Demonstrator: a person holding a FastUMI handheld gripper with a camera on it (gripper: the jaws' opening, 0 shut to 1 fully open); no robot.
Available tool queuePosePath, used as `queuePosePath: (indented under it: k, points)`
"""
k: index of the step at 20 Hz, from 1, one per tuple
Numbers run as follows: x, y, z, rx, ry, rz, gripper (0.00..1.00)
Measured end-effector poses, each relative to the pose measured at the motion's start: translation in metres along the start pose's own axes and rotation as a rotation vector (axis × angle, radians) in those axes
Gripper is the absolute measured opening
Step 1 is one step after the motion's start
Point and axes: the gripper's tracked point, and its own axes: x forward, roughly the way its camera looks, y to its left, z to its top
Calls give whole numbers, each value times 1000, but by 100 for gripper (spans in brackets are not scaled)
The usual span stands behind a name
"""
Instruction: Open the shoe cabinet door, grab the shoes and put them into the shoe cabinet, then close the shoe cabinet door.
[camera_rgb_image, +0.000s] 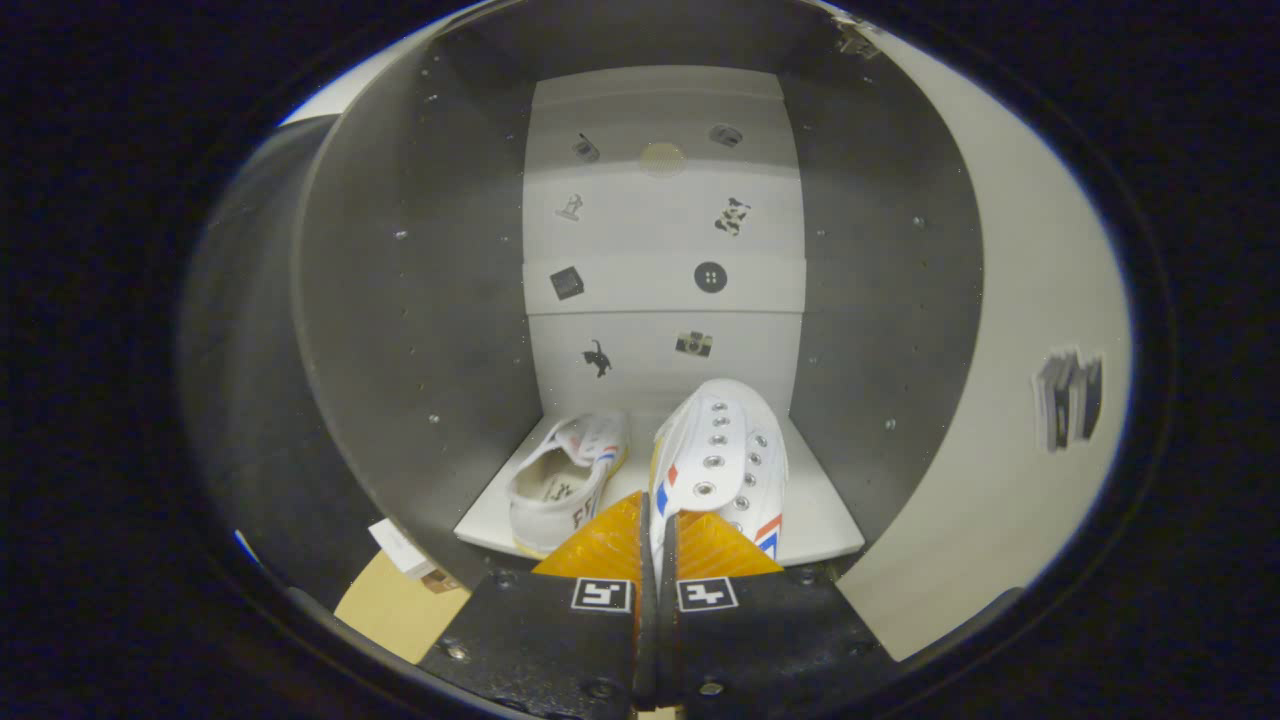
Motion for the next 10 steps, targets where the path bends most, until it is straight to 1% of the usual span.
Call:
queuePosePath:
  k: [2,5,7,10]
  points:
    - [21,-3,18,-27,-9,-8,4]
    - [46,-4,39,-22,-15,0,3]
    - [69,-8,36,-32,0,-10,4]
    - [100,-17,15,-37,50,-31,4]
